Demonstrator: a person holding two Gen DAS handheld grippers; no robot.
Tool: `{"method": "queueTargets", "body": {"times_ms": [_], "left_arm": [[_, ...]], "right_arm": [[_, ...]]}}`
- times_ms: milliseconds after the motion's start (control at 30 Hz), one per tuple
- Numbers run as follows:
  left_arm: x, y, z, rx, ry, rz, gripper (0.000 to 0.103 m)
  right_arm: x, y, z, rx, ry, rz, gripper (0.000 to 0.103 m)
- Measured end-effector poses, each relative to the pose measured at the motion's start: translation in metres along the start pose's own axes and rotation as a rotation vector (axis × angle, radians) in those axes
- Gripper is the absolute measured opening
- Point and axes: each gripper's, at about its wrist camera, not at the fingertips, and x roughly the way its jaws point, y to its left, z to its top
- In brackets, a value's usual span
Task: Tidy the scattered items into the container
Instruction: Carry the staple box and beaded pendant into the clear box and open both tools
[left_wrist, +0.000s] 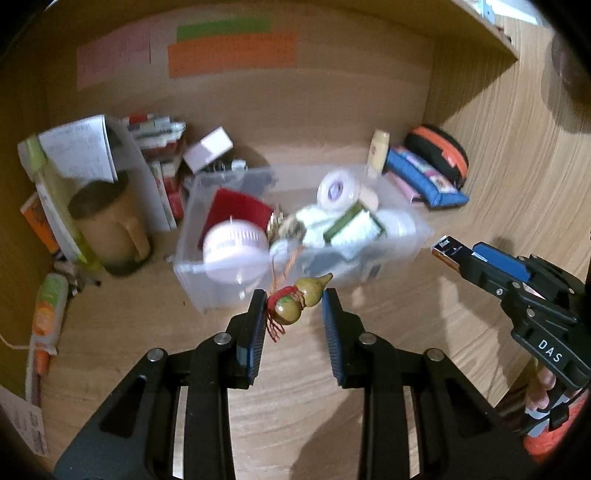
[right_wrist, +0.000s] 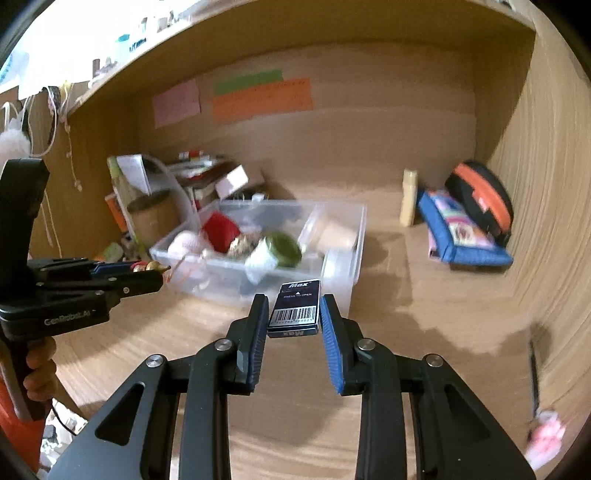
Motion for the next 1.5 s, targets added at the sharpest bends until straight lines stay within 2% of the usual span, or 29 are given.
{"method": "queueTargets", "body": {"times_ms": [267,500,833,1000,1167,1500], "left_arm": [[-0.022,0.006,0.034,-0.010,-0.104,0.000,0.030],[-0.015,0.010,0.050,-0.031,-0.120,-0.006,0.030],[0.022,0.022,0.067,-0.080,-0.080,-0.032,0.030],[0.052,0.025,0.070,-0.095,-0.027,-0.059,0.030],[0.076,0.021,0.069,-0.083,0.021,-0.059,0.030],[0.104,0.021,0.064,-0.056,0.065,-0.076,0.030]], "right_arm": [[-0.004,-0.006,0.036,-0.006,-0.071,0.000,0.026],[0.008,-0.006,0.056,-0.029,-0.082,-0.002,0.026],[0.050,-0.016,0.070,-0.070,-0.024,-0.019,0.026],[0.067,-0.018,0.066,-0.063,0.001,-0.003,0.026],[0.083,-0.024,0.061,-0.043,0.028,0.003,0.026],[0.105,-0.031,0.050,-0.007,0.080,0.039,0.026]]}}
